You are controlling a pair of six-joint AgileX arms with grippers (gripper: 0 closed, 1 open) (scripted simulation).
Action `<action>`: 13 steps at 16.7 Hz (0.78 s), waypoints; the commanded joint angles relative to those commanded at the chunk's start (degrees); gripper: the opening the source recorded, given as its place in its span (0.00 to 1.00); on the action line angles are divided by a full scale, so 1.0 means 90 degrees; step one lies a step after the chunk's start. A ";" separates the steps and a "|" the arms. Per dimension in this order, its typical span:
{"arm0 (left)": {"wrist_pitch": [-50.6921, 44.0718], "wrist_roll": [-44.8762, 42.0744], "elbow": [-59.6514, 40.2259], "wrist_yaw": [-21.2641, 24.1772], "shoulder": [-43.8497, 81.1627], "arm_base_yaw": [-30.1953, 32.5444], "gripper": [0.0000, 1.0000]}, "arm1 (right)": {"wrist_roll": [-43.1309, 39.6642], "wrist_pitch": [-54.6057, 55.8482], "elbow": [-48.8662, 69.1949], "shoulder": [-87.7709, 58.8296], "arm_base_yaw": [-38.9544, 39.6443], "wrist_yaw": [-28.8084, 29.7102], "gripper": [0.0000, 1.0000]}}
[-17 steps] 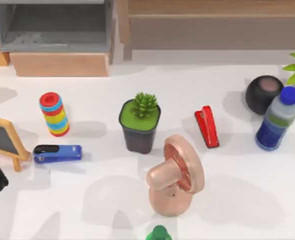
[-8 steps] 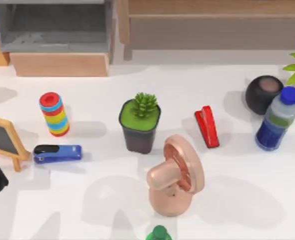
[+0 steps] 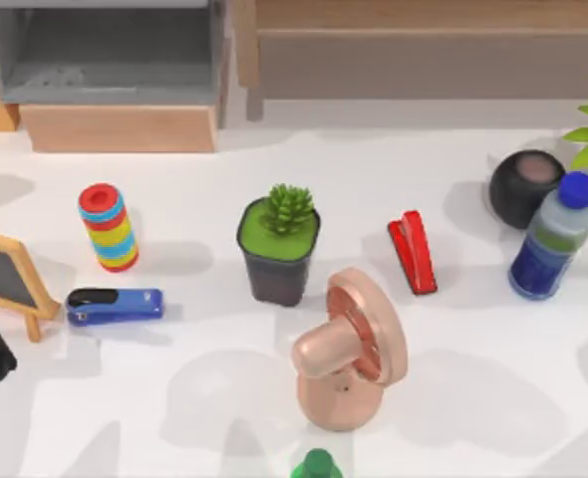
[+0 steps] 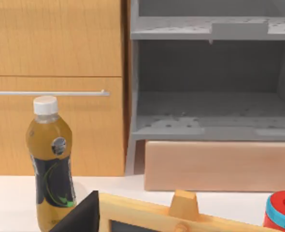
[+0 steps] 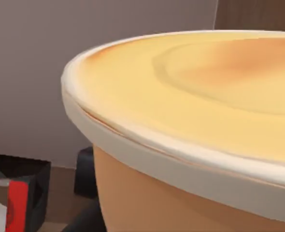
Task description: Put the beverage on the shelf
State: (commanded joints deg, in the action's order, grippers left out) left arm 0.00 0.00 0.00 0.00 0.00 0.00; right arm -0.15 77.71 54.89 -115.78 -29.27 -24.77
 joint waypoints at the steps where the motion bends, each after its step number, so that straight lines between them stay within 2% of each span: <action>1: 0.0000 0.0000 0.0000 0.0000 0.0000 0.0000 1.00 | -0.0001 -0.0208 0.0121 0.0141 0.0291 0.0286 0.00; 13: 0.0000 0.0000 0.0000 0.0000 0.0000 0.0000 1.00 | 0.0078 -0.3707 0.1904 0.0430 0.4563 0.4253 0.00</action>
State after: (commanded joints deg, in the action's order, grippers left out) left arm 0.00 0.00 0.00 0.00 0.00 0.00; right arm 0.55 44.35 72.03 -111.91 11.80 13.51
